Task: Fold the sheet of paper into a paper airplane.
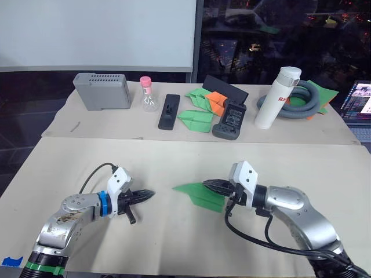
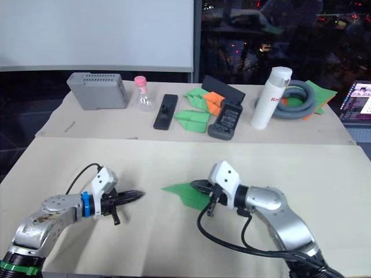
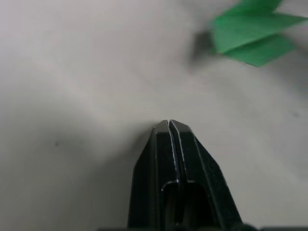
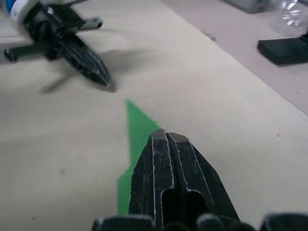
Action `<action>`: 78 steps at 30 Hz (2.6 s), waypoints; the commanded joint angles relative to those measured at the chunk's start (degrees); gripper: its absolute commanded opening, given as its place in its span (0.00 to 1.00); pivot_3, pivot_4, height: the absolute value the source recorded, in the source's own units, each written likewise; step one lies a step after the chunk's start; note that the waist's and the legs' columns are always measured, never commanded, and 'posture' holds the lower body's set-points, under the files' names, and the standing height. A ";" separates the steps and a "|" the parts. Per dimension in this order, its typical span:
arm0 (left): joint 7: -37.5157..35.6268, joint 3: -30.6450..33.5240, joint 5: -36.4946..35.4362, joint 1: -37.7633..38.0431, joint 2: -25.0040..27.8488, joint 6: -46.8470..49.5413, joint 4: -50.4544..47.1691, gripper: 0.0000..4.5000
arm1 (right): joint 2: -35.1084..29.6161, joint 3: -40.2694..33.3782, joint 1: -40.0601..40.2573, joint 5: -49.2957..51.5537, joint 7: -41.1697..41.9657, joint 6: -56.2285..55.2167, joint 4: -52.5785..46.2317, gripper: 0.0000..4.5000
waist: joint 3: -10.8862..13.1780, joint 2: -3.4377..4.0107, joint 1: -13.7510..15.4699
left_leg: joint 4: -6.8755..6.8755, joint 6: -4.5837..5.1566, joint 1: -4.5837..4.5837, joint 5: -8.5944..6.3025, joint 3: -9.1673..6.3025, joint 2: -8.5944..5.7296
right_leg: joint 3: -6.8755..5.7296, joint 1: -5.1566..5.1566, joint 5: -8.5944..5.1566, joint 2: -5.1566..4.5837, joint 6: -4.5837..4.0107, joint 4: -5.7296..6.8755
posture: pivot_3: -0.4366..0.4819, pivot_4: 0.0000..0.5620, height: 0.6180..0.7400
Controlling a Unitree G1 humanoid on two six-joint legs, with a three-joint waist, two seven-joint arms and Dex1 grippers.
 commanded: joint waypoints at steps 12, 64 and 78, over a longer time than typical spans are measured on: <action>2.54 -0.14 -2.78 0.92 -0.33 2.07 -7.85 0.00 | -1.53 7.64 -9.70 -10.55 -1.05 -1.75 10.45 0.01 | 0.12 -0.17 -0.08 | 0.22 0.19 0.15 0.01 0.20 0.06 | 0.16 0.00 0.01 0.32 0.01 0.49 | 0.48 0.27 1.00; 4.05 -7.59 3.22 -4.76 -2.42 -0.08 -5.72 0.00 | -1.96 20.23 -24.91 -14.20 2.22 23.01 10.77 0.18 | 0.14 -0.18 -0.22 | 0.52 -0.07 0.12 0.19 0.20 0.07 | 0.12 -0.03 0.03 0.50 0.00 0.82 | 0.48 0.27 1.00; 2.23 -10.52 4.26 -9.21 -4.46 -1.81 -0.91 0.00 | -8.71 -11.87 -15.98 -6.81 -3.55 27.19 16.73 0.01 | 0.14 -0.18 0.72 | 0.95 0.19 -0.09 0.04 0.21 0.05 | 0.13 0.00 0.06 0.51 0.05 0.82 | 0.48 0.27 1.00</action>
